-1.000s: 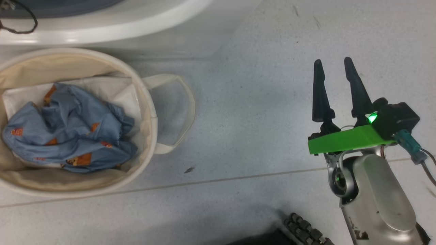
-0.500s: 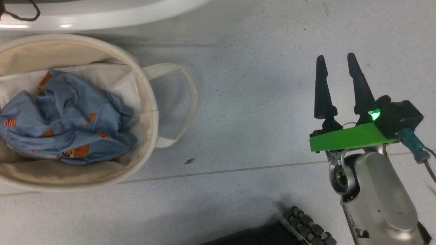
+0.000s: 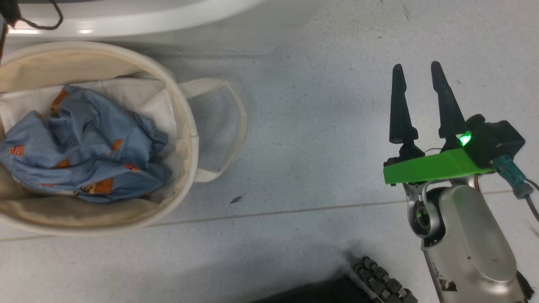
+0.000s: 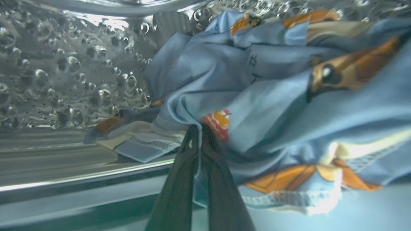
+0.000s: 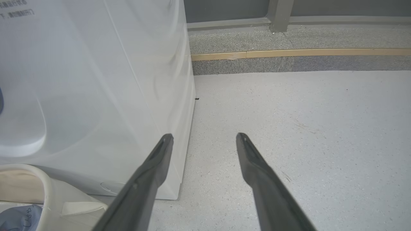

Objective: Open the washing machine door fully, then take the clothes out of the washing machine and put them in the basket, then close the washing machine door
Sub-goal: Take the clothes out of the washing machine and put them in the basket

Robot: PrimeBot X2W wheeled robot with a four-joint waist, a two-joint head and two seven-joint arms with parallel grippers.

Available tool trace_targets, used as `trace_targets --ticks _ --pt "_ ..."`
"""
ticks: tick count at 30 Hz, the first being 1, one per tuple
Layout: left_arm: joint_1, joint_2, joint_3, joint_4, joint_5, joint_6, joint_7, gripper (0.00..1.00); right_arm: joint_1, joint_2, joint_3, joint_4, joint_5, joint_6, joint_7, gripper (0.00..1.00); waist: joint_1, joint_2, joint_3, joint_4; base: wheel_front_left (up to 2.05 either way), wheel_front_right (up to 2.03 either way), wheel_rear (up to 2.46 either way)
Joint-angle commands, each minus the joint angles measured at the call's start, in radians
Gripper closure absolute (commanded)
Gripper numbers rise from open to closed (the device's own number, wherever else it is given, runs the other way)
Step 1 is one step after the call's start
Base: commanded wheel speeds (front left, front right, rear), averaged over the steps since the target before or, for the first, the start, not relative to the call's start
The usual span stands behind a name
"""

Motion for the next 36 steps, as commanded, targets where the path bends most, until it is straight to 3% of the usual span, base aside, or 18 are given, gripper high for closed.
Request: trace_targets --ticks 1,16,22,25,29,36 --pt "-0.024 0.039 0.006 -0.032 -0.012 -0.006 -0.026 1.00 0.020 0.007 0.011 -0.022 -0.006 0.001 -0.005 0.00 -0.0001 0.0000 -0.008 0.003 0.00 0.00 0.00" --pt "0.133 0.117 -0.093 -0.183 -0.137 -0.006 -0.351 1.00 0.043 -0.008 0.015 0.010 -0.004 0.001 -0.005 0.00 -0.0001 0.0000 -0.135 0.036 0.00 0.00 0.00" --pt "0.225 0.152 -0.112 -0.237 -0.201 -0.006 -0.509 1.00 0.055 -0.015 0.026 0.033 0.003 0.001 -0.005 0.00 -0.0001 0.0000 -0.211 0.051 0.00 0.00 0.00" --pt "0.278 0.171 -0.103 -0.270 -0.215 -0.006 -0.540 1.00 0.068 -0.019 0.023 0.043 0.007 0.001 -0.005 0.00 -0.0001 0.0000 -0.248 0.061 0.00 0.00 0.00" --pt "0.322 0.194 -0.033 -0.338 -0.190 -0.006 -0.544 1.00 0.082 -0.022 0.018 0.050 0.010 0.001 -0.005 0.00 -0.0001 0.0000 -0.277 0.073 0.00 0.00 0.00" --pt "0.539 0.212 0.319 -0.584 0.000 -0.006 -0.545 1.00 0.107 -0.027 0.011 0.060 0.016 0.001 -0.005 0.00 -0.0001 0.0000 -0.337 0.097 0.00 0.00 0.00"
